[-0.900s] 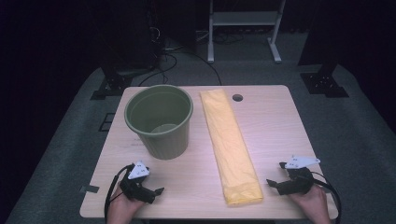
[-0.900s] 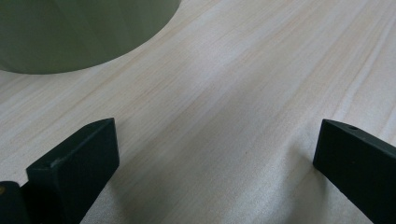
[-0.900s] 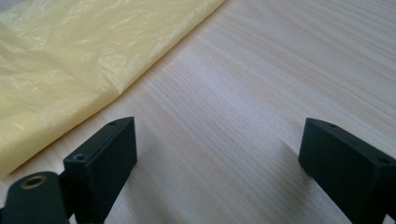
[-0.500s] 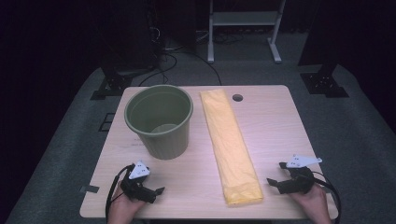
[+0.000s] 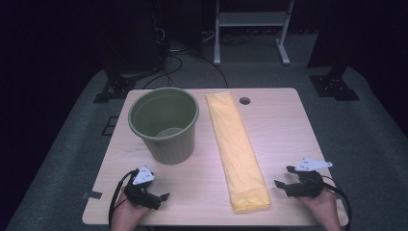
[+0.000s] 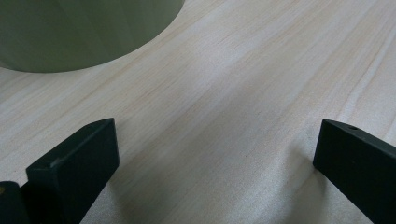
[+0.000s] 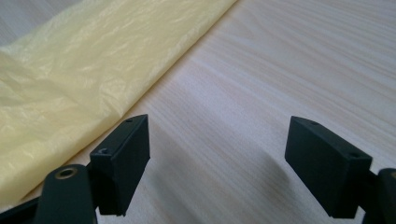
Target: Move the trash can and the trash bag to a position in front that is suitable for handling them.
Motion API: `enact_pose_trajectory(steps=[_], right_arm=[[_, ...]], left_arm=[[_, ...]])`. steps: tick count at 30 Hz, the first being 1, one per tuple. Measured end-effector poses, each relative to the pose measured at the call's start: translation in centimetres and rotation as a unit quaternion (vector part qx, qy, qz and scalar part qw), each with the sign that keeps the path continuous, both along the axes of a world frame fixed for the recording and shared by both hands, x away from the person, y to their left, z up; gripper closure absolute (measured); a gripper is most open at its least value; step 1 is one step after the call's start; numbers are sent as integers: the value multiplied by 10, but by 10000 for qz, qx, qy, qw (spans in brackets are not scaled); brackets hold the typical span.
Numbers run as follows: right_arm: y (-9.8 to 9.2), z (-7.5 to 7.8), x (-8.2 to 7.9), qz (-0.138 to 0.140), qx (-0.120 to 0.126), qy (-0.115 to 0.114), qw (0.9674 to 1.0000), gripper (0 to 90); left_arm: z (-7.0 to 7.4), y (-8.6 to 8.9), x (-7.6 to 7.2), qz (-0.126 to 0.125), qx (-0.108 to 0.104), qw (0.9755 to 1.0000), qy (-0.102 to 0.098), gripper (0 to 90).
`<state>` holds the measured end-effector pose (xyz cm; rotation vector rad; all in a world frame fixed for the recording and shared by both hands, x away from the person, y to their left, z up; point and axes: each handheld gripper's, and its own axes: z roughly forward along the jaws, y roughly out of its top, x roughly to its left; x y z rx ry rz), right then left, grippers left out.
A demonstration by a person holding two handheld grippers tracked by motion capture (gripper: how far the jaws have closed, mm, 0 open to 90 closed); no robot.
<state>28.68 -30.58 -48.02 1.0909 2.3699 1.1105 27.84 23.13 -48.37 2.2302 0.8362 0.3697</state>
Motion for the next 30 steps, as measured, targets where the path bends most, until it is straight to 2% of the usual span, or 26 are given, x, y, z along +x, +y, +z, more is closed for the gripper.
enact_pose_trajectory(steps=[5,6,7,17,20,25,26,30], right_arm=[[2,7,1,-81,-72,-31,9999,211],[5,12,1,-94,-88,-148,9998,213],[5,12,1,-94,-88,-148,9998,213],[9,23,5,-72,163,-163,9997,219],[13,26,6,-56,86,-179,9998,226],[18,28,10,9,157,-180,9997,239],[22,29,12,15,39,-158,9999,239],[31,33,15,90,7,-201,9998,255]], left_arm=[[0,0,0,0,0,10000,0,0],[0,0,0,0,1,10000,0,0],[0,0,0,0,0,10000,0,0],[0,0,0,0,0,10000,0,0],[0,0,0,1,0,10000,0,0],[0,0,0,0,1,10000,0,0],[0,0,0,0,-1,10000,0,0],[0,0,0,1,-1,10000,0,0]])
